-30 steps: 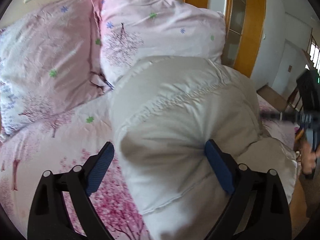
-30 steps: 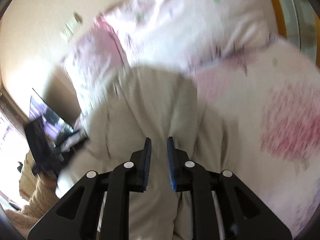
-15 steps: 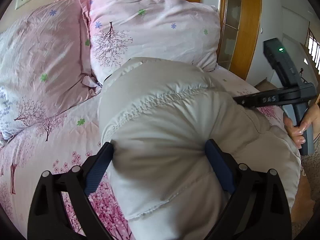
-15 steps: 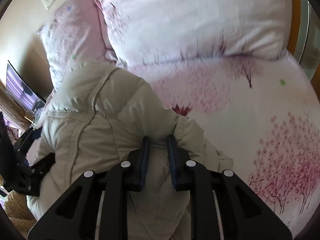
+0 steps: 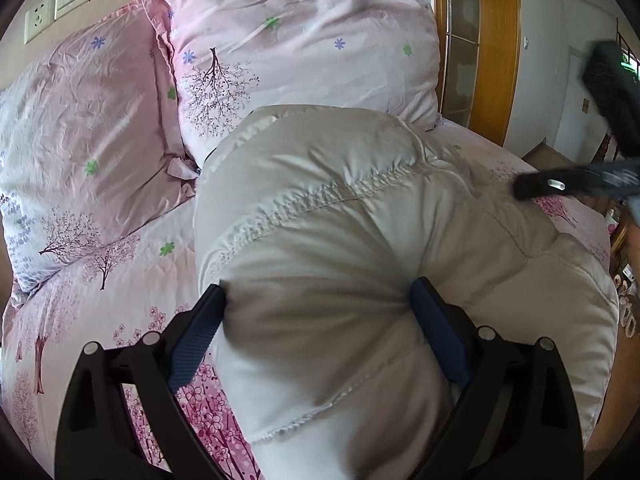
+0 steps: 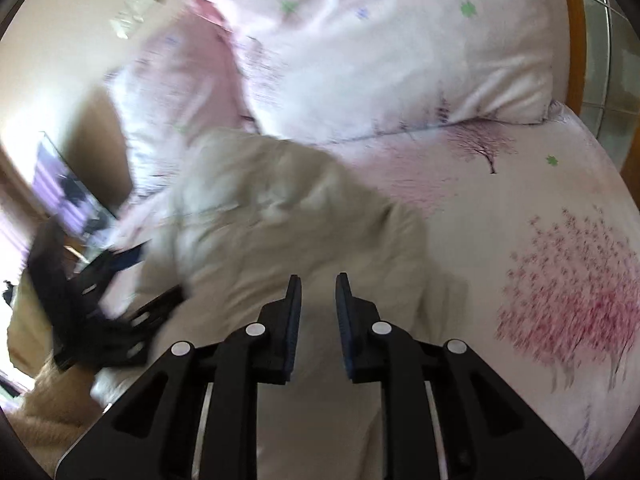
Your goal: Fold large clothes
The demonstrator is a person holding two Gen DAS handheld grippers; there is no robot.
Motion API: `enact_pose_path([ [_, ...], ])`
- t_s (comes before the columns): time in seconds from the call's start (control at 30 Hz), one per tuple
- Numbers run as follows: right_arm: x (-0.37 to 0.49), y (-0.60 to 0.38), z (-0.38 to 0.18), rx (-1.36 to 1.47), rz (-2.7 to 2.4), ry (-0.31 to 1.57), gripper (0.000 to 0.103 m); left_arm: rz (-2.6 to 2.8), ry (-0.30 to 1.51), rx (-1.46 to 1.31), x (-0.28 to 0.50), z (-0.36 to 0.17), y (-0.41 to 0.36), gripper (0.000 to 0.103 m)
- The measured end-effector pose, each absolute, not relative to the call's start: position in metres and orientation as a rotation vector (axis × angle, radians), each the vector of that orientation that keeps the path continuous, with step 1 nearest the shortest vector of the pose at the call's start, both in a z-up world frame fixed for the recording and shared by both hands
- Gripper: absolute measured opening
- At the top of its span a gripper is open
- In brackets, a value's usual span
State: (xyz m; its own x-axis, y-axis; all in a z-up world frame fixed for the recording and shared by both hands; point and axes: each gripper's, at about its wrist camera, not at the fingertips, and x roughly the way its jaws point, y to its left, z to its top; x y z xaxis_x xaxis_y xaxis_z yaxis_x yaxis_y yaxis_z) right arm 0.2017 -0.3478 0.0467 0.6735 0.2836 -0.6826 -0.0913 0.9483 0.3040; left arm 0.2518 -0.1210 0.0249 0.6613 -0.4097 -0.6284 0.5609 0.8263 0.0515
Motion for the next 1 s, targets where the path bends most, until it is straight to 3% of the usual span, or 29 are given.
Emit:
enact_pose_path([
  [0.3, 0.190, -0.344, 0.000, 0.356, 0.263, 0.841, 0.017, -0.544, 0.633, 0.250, 0.249, 0.023, -0.123, 0.093],
  [0.7, 0.182, -0.346, -0.018, 0.422, 0.271, 0.771, 0.017, -0.532, 0.605, 0.242, 0.245, 0.026, -0.119, 0.093],
  [1.0, 0.181, -0.348, -0.016, 0.437, 0.263, 0.767, 0.017, -0.527, 0.549, 0.111, 0.237, 0.063, -0.053, 0.093],
])
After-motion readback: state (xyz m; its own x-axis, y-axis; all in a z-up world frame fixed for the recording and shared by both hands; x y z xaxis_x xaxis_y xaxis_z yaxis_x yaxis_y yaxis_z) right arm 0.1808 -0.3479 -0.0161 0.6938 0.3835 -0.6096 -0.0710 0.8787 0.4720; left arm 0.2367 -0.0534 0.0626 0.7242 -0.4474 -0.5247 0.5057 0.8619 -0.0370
